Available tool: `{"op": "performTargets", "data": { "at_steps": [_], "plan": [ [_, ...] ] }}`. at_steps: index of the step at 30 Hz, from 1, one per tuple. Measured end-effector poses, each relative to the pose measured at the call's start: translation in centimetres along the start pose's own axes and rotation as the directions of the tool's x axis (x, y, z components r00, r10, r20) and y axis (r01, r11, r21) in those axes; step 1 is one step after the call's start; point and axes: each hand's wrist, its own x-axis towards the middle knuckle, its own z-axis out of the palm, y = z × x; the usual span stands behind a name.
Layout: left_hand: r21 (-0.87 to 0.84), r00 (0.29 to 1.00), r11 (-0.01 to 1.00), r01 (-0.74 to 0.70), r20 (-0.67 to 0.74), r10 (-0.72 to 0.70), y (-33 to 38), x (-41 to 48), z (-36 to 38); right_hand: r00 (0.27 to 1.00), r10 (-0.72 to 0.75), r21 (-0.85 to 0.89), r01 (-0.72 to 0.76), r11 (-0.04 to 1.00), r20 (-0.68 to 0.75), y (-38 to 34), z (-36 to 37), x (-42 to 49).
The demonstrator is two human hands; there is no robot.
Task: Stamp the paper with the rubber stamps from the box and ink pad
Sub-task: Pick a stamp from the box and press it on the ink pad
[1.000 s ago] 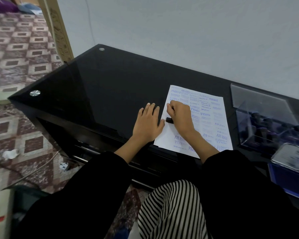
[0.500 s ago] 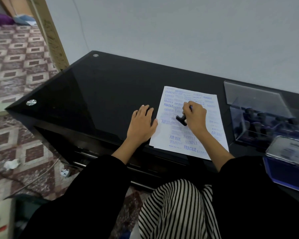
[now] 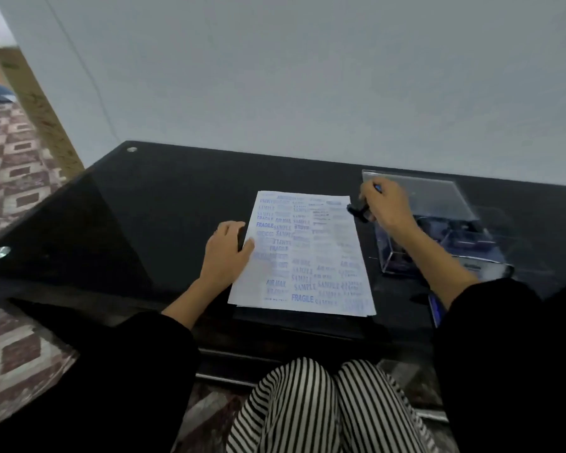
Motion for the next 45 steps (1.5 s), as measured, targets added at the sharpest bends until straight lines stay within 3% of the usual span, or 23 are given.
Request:
{"op": "performTargets", "data": {
  "at_steps": [8, 14, 24, 36, 40, 45],
  "plan": [
    [-0.102, 0.954, 0.957, -0.273, 0.100, 0.282, 10.9, 2.2, 3.6, 0.980, 0.058, -0.125, -0.035, 0.992, 0.189, 0.2, -7.8, 4.0],
    [-0.135, 0.889, 0.915, -0.381, 0.218, 0.403, 16.9, 3.2, 6.4, 0.905, 0.198, -0.272, -0.096, 0.957, 0.378, 2.9, -8.7, 6.5],
    [-0.148, 0.841, 0.933, -0.327, 0.405, 0.359, 18.3, 3.3, 11.2, 0.931, 0.168, -0.334, -0.053, 0.941, 0.324, 7.0, -7.1, 8.2],
    [-0.184, 0.839, 0.930, -0.319, 0.402, 0.368, 18.2, 2.9, 11.7, 0.867, 0.244, -0.271, -0.132, 0.953, 0.435, 8.3, -5.0, 7.0],
    [-0.191, 0.844, 0.928, -0.320, 0.386, 0.371, 18.1, 2.9, 11.8, 0.907, 0.211, -0.421, -0.041, 0.906, 0.365, 8.1, -4.2, 6.4],
    [-0.193, 0.848, 0.927, -0.322, 0.377, 0.373, 18.3, 2.8, 11.5, 0.945, 0.217, -0.441, -0.091, 0.893, 0.244, 8.2, -3.4, 5.8]
  ]
}}
